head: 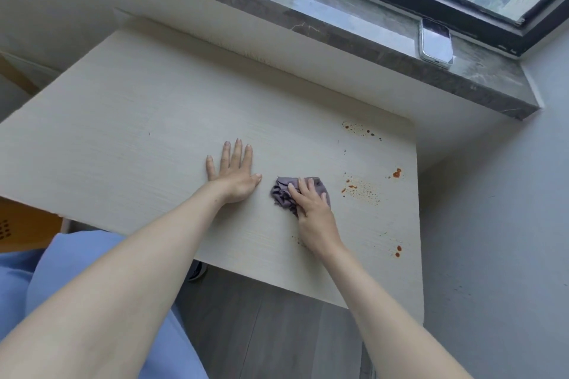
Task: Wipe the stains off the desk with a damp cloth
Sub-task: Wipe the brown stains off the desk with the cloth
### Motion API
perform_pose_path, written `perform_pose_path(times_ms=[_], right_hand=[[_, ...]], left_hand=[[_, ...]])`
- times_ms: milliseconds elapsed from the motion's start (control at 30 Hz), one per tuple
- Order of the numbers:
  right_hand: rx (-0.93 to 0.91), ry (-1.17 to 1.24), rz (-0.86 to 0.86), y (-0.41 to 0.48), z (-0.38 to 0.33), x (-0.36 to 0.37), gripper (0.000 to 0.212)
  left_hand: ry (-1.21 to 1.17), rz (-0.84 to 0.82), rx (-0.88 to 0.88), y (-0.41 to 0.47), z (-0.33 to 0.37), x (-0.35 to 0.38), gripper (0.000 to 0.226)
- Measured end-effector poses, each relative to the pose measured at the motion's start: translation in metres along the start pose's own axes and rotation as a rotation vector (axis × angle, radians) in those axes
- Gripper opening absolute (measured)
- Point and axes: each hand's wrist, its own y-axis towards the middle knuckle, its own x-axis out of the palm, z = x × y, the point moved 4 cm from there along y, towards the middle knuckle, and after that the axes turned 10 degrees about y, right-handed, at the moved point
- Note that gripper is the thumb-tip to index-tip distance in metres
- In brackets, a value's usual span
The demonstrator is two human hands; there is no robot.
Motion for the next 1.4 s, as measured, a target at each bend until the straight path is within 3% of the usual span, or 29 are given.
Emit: perform_pose_path(times_ms=[167, 400, 500, 667, 733, 867, 1067, 1233, 1400], right_hand=[[-0.124, 0.066, -0.109, -0.026, 0.009, -0.006, 0.048], [0.069, 0.01, -0.054, -0.006, -0.003, 0.004, 0.058], [0.075, -0.005, -0.056, -0.021, -0.013, 0.01, 0.061], [-0.095, -0.082, -0.146, -0.065, -0.008, 0.021, 0.054], [-0.084, -0.103, -0.154, -0.054, 0.0, 0.015, 0.058], [0.041, -0.05, 0.026, -0.059, -0.023, 0.035, 0.058], [-0.116, -0.052, -0.156, -0.089, -0.014, 0.031, 0.048], [0.064, -0.008, 0.081, -0.068, -0.027, 0.045, 0.054], [-0.11, -0.001, -0.073, -0.093, -0.022, 0.045, 0.053]], left_hand=[[-0.004, 0.019, 0.007, 0.0, 0.002, 0.0, 0.067], [-0.017, 0.236, 0.087, -0.052, 0.002, 0.009, 0.057], [0.064, 0.166, 0.045, -0.067, -0.004, 0.022, 0.057], [-0.033, 0.026, 0.06, -0.065, -0.015, 0.028, 0.056], [-0.044, 0.025, 0.061, -0.065, -0.015, 0.028, 0.055], [-0.02, 0.057, 0.055, -0.066, -0.015, 0.031, 0.055], [-0.015, 0.063, 0.053, -0.068, -0.015, 0.03, 0.055], [-0.001, 0.069, 0.05, -0.067, -0.015, 0.031, 0.055], [0.001, 0.06, 0.045, -0.068, -0.014, 0.03, 0.055]])
